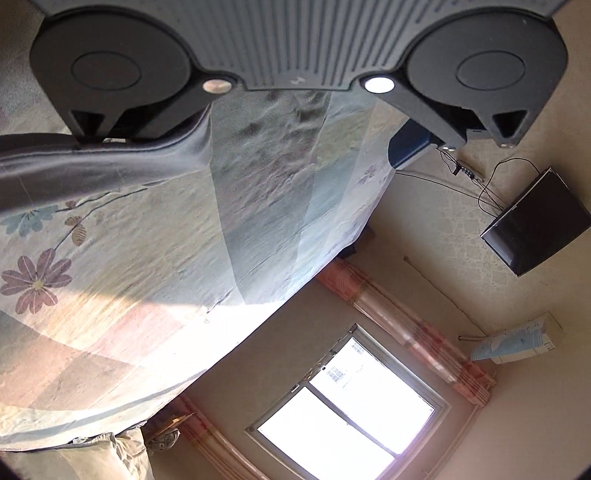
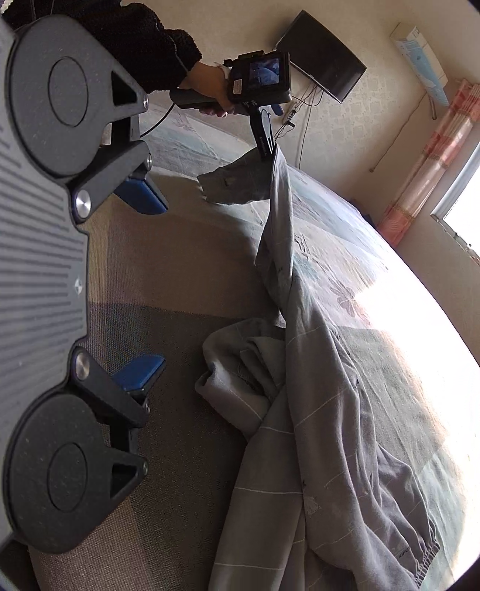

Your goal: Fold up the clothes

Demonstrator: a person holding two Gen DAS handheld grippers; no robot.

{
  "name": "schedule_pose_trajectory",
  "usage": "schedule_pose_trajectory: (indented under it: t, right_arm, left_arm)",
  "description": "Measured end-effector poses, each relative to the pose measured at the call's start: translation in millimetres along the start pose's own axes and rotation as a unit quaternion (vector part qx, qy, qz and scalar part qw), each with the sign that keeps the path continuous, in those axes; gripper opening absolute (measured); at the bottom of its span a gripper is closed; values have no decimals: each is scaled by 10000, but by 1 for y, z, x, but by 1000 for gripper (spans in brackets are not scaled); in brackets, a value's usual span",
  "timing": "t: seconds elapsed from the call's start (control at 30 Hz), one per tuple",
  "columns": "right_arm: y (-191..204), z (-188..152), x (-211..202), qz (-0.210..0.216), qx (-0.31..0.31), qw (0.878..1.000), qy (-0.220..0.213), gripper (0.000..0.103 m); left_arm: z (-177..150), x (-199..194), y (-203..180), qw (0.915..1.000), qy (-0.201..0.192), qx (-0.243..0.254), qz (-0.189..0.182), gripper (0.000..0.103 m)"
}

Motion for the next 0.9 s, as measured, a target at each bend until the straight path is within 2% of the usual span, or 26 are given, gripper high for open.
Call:
schedule_pose_trajectory:
  t: [0.2, 0.33, 0.4, 0.47, 0.57, 0.7, 0.77, 0.9]
  right_arm:
    - [-12, -1, 8, -223, 151, 9996, 12, 87]
    - [-15, -2, 12, -310, 184, 9993, 8, 87]
    - [-14, -3, 15, -317, 194, 9993, -4, 87]
    - [-14, -6, 18, -323, 177, 9993, 40, 87]
    - [-9, -7, 24, -383, 70, 9991, 150, 87]
    - [-4, -9, 28, -361, -2, 9991, 227, 87]
    - [0, -9, 29, -387, -61, 9989, 262, 87]
    - [6, -9, 36, -462, -160, 9983, 327, 87]
  left_arm:
    - [27, 29, 18, 9994, -184, -69, 278, 103]
    - [43, 37, 28, 9976, -459, -57, 517, 103]
    - [42, 35, 25, 9968, -605, -46, 527, 103]
    - [31, 33, 14, 9974, -587, 79, 423, 103]
    - [2, 40, -8, 9992, -251, 290, -146, 103]
    - [-55, 52, -40, 9944, 466, 665, -680, 103]
    - [-76, 52, -44, 9927, 636, 611, -819, 103]
    - [-106, 54, -33, 9908, 949, 443, -853, 103]
Point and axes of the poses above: each gripper's, at about its wrist camera, not at the fingertips, and x roughly the way its jaws point, y to its left, z to its top, the point moved 4 cm from there along x, roughly the way its jaws point, and after that the axes turned 3 degrees about -y, right-handed, at the moved point
